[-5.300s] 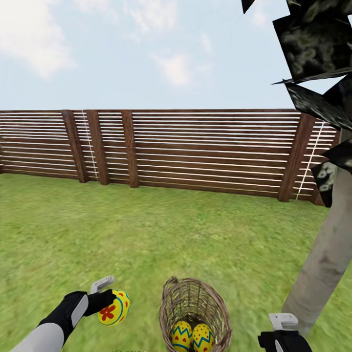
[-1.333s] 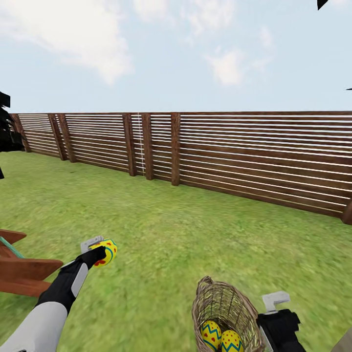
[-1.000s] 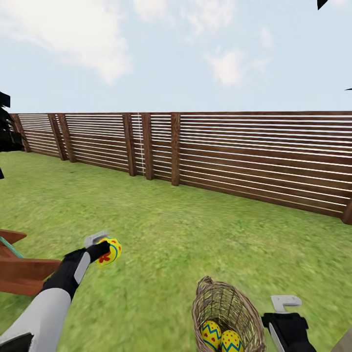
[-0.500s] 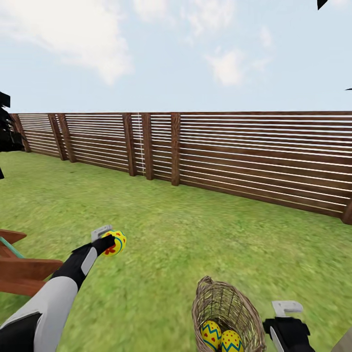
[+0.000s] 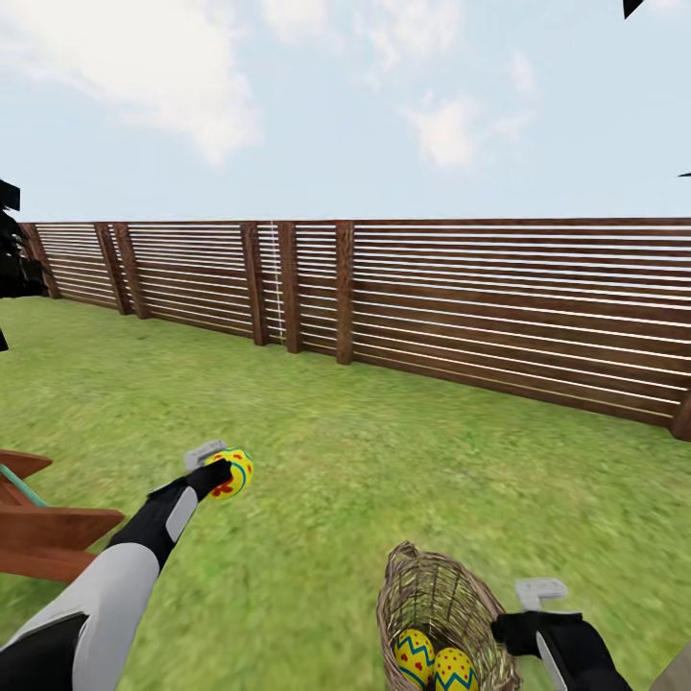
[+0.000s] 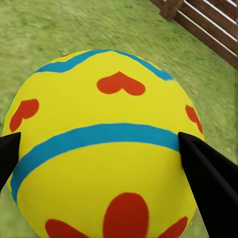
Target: Take the three Easter eggs out of the wicker basket on the lawn in the garden, then place them on the lawn next to a single tree (choose any tree) so that all three eggs are next to the same tree and none are left in the basket.
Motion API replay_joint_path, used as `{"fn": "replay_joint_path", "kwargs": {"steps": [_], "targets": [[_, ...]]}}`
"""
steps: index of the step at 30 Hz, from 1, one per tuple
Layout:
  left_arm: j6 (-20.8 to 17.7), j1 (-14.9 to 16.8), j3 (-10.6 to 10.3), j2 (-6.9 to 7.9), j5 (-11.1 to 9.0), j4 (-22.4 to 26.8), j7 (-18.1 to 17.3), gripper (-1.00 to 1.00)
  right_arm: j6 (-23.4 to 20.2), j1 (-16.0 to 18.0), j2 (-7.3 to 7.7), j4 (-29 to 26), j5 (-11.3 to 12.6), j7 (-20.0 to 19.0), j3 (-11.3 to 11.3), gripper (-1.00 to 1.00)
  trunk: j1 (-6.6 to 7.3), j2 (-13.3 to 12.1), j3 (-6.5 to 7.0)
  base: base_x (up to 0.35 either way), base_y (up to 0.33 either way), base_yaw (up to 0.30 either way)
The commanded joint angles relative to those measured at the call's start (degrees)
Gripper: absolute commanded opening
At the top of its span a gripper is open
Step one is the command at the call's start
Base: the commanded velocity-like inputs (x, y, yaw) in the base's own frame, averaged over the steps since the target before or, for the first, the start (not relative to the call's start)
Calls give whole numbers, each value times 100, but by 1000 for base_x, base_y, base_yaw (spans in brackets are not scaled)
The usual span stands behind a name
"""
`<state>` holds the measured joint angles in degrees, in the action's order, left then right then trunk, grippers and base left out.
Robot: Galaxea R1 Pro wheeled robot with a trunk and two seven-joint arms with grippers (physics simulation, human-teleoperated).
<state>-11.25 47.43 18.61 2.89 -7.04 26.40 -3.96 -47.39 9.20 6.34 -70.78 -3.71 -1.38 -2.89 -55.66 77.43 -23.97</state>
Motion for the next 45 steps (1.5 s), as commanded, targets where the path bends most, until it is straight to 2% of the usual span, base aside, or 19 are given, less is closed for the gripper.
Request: {"fn": "replay_joint_path", "kwargs": {"steps": [1, 5, 7, 9, 13, 24, 32, 34, 40, 45], "targets": [[10, 3, 29, -1, -52, 7, -29, -100, -26, 3, 17, -29, -42, -71, 0, 100, 0, 4, -10, 0, 0, 0], [61, 3, 29, -8, -59, 5, -33, -100, -18, 3, 61, -69, -50, -116, -27, 100, 0, 4, -20, 0, 0, 0], [69, 3, 29, -15, -60, 5, -34, -100, -10, 3, 144, -75, -51, -117, -35, 100, 0, 4, -22, 0, 0, 0], [73, 3, 34, -16, -62, -1, -34, -100, -8, 3, 166, -76, -51, -117, -36, 100, 0, 4, -22, 6, 8, 0], [171, 3, 38, -10, -73, -310, -34, -100, -7, 3, 174, -69, -51, -117, -36, 100, 0, 4, -22, 121, 226, 0], [235, 3, 31, -15, -69, -355, -34, -100, 1, 3, 179, -43, -25, -124, -45, 100, 0, 4, -22, 138, 296, 0], [306, 3, 20, -37, -59, -353, -35, -100, 2, 3, 181, -24, -20, -126, -48, 100, 0, 4, -22, 53, 26, 0], [308, 3, 20, -99, -50, -363, -38, -100, 2, 3, 193, -32, -24, -126, -70, 100, 0, 4, -22, 312, 0, 0], [315, 3, 20, -105, -52, -357, -34, -100, -4, 3, 192, -29, -24, -126, -71, 100, 0, 4, -22, 272, 2, 0], [421, 3, 29, -105, -54, -362, -34, -100, -7, 3, 192, -25, -24, -126, -71, 100, 0, 4, -22, -11, 65, 0]]}}
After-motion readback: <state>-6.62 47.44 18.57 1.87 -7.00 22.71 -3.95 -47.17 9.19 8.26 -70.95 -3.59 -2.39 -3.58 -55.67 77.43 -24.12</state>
